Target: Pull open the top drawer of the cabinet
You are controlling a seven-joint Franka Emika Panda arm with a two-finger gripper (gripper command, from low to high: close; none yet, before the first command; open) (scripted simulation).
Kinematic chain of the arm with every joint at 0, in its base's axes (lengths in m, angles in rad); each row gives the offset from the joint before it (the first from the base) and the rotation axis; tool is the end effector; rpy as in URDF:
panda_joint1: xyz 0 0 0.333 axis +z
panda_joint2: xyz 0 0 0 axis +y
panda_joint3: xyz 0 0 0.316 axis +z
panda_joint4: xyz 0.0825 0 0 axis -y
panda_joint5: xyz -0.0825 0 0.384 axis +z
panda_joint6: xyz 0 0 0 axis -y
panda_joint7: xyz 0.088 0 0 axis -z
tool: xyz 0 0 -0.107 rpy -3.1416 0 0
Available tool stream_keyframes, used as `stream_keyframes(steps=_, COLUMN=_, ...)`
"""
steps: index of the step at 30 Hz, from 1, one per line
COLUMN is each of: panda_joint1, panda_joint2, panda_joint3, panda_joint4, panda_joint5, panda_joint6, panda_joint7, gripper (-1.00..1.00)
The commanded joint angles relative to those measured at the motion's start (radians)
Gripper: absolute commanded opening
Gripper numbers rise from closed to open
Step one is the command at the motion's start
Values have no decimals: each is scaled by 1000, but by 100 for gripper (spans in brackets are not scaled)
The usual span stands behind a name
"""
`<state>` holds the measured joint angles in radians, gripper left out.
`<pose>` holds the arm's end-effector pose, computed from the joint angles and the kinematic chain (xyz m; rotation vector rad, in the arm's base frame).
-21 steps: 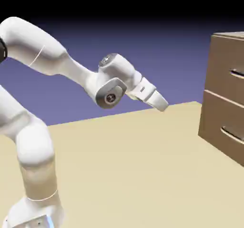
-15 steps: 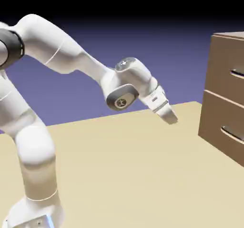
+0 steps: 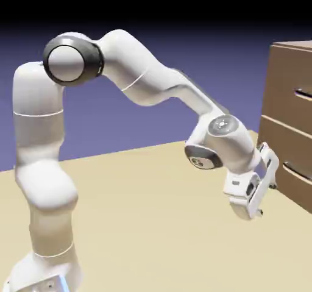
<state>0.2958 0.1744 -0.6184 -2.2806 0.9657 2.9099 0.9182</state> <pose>0.5067 -0.2184 0.3336 -1.3111 2.2838 -0.4766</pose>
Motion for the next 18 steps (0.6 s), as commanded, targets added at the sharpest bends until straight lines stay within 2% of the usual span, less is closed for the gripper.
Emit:
stream_keyframes(steps=1, panda_joint1=13, panda_joint2=34, panda_joint3=-28, panda_joint4=24, panda_joint5=44, panda_joint6=-6, panda_joint7=8, gripper=0)
stream_keyframes(steps=18, panda_joint1=230, panda_joint2=603, panda_joint3=-501, panda_joint4=429, panda_joint5=783, panda_joint6=-103, panda_joint7=144, gripper=0)
